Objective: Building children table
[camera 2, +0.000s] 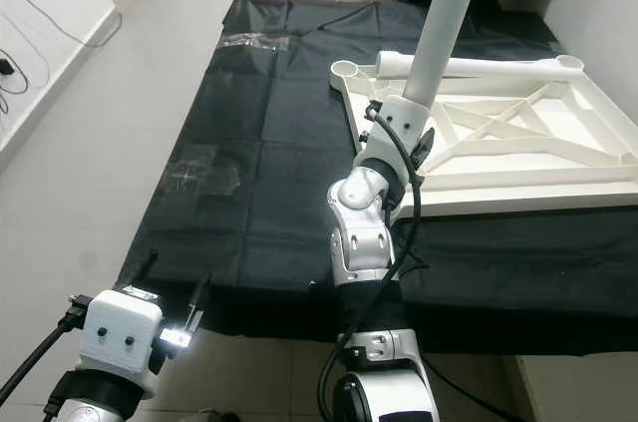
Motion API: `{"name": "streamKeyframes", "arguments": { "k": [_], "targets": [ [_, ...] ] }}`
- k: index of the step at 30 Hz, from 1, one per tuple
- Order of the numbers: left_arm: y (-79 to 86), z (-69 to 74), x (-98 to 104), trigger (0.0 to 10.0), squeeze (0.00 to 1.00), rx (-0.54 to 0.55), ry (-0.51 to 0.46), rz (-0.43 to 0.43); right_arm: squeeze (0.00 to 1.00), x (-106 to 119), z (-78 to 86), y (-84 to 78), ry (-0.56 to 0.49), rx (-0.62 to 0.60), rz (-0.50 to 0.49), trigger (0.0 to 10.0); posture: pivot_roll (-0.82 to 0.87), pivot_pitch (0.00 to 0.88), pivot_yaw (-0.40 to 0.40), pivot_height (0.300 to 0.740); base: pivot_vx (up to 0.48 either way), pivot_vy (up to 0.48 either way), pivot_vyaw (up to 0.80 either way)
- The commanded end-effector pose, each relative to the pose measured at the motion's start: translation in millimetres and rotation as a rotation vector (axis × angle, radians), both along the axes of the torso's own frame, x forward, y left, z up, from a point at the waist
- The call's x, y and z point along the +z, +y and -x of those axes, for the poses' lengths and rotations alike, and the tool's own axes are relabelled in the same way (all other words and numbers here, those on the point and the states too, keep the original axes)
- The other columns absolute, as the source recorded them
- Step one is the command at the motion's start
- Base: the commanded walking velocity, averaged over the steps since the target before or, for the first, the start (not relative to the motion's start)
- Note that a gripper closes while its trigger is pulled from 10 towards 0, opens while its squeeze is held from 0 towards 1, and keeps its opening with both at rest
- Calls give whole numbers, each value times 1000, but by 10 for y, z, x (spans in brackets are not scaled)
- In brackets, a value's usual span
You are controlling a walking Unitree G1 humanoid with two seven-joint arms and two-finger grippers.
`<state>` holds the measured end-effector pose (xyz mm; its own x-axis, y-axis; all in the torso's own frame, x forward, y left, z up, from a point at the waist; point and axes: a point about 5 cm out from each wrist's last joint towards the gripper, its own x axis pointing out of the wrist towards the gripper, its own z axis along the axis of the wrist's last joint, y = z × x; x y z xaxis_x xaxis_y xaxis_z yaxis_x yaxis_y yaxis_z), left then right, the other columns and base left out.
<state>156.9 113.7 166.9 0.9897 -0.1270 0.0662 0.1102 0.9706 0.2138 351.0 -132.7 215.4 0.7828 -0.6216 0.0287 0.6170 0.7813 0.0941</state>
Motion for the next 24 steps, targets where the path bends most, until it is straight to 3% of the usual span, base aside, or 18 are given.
{"name": "streamKeyframes", "arguments": {
  "k": [1,7,9,10,12,13,14,18,20,21,22,23,24],
  "targets": [
    [8,1,-50,10000,0,-6,19,-12,0,-407,43,288,219,35,-187,10000,147,166,-4,740,0,0,0],
    [22,-8,-54,10000,0,-6,18,-16,0,-501,53,314,243,87,-242,10000,147,160,-1,740,0,0,0],
    [23,-7,-55,10000,0,-9,17,-17,0,-491,35,415,152,299,-280,10000,146,156,2,740,0,0,0],
    [23,-7,-55,10000,0,-9,17,-17,0,-491,35,415,152,299,-280,10000,146,156,2,740,0,0,0],
    [22,-1,-54,10000,0,-11,16,-18,0,-518,37,490,115,460,-325,10000,146,152,3,740,0,0,0],
    [22,-1,-54,10000,0,-11,16,-18,0,-518,37,490,115,460,-325,10000,146,152,3,740,0,0,0],
    [26,-3,-48,10000,0,-11,14,-19,0,-561,31,511,122,538,-336,10000,145,150,4,740,0,0,0],
    [29,-5,-44,10000,0,-10,13,-20,0,-589,27,521,128,584,-339,10000,145,150,4,740,0,0,0],
    [45,-17,-34,10000,0,-5,7,-23,0,-590,19,603,85,889,-218,10000,145,150,4,740,0,0,0],
    [45,-17,-34,10000,0,-5,7,-23,0,-590,19,603,85,889,-218,10000,145,150,4,740,0,0,0],
    [50,-21,-32,10000,0,-3,5,-25,0,-599,32,635,78,1003,-164,10000,145,150,4,740,0,0,0],
    [50,-21,-32,10000,0,-3,5,-25,0,-599,32,635,78,1003,-164,10000,145,150,4,740,0,0,0],
    [52,-23,-33,10000,0,-2,5,-26,0,-632,47,666,99,1121,-124,10000,145,150,4,740,0,0,0]
  ]
}}
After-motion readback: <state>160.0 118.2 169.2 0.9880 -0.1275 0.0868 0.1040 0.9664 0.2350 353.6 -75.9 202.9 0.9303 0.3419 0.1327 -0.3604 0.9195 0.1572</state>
